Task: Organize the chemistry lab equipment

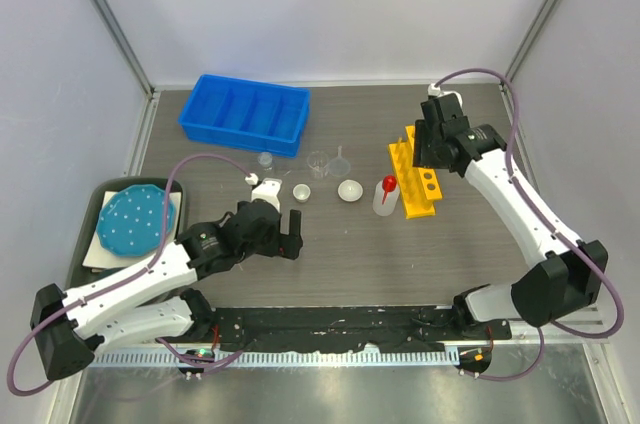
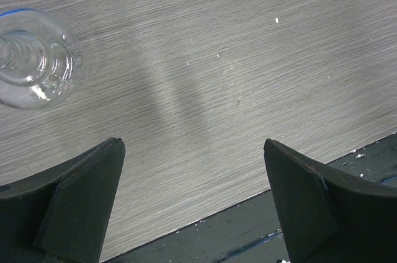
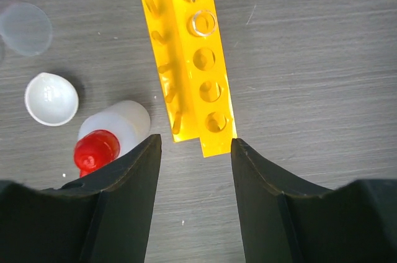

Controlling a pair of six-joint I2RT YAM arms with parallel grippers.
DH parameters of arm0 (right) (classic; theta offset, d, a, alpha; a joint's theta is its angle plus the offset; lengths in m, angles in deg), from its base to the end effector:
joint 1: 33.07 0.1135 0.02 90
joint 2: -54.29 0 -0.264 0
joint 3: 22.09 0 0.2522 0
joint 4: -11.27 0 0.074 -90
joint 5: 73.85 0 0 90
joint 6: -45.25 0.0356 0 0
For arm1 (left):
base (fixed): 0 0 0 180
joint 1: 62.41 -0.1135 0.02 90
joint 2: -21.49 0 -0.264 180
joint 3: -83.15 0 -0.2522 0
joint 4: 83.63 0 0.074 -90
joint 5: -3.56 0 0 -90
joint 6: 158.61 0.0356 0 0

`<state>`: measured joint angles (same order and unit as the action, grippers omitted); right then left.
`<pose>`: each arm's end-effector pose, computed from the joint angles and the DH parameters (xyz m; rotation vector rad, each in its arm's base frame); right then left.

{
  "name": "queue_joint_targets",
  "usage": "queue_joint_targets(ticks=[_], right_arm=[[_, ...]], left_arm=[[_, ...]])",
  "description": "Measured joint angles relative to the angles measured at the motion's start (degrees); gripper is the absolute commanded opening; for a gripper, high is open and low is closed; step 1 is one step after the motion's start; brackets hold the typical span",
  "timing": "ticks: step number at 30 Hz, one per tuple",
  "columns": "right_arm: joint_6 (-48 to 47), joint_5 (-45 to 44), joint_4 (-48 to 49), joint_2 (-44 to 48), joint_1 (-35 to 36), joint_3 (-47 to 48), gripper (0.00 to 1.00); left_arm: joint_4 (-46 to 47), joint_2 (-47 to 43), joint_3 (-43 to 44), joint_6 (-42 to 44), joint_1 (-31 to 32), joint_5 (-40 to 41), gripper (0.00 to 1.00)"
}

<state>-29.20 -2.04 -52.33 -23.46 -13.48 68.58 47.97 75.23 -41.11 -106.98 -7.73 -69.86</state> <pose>0.2657 0.0828 0.3445 0.0525 2.3986 -0.1072 0.1184 -0.1495 0.2569 0.2003 2.3755 -0.4522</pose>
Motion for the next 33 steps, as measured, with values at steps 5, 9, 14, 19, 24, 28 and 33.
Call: queue_joint_targets(ticks=[5,9,14,19,24,28,33], right_arm=[[0.00,-0.55,0.52,-2.32,-0.04,-2.95,0.55],[0.24,-1.29,1.40,-4.24,-0.07,-4.74,0.55],[0.87,-2.25,3.72,-7.45,-0.22,-5.20,0.56],[1.11,-2.36,5.46,-8.92,-1.07,-6.58,0.59],[1.20,-2.38,6.80,-10.05,-2.25,-7.32,0.63],[1.25,-2.27,7.52,-11.28,-2.86,-7.56,0.63],[1.25,-1.97,8.83,-12.87,-3.23,-7.82,0.63]], left_arm=[[-0.37,-0.79,0.00,-0.48,0.00,0.04,1.00],[-0.55,-0.90,0.00,-0.50,0.00,0.17,1.00],[-1.05,-0.87,0.22,-0.39,0.00,0.20,1.00],[-1.27,-0.87,0.55,-0.17,0.00,0.37,1.00],[-1.33,-0.85,0.76,-0.02,0.00,0.37,1.00],[-1.33,-0.83,0.98,0.07,0.00,0.35,1.00],[-1.36,-0.83,0.98,0.11,0.00,0.35,1.00]])
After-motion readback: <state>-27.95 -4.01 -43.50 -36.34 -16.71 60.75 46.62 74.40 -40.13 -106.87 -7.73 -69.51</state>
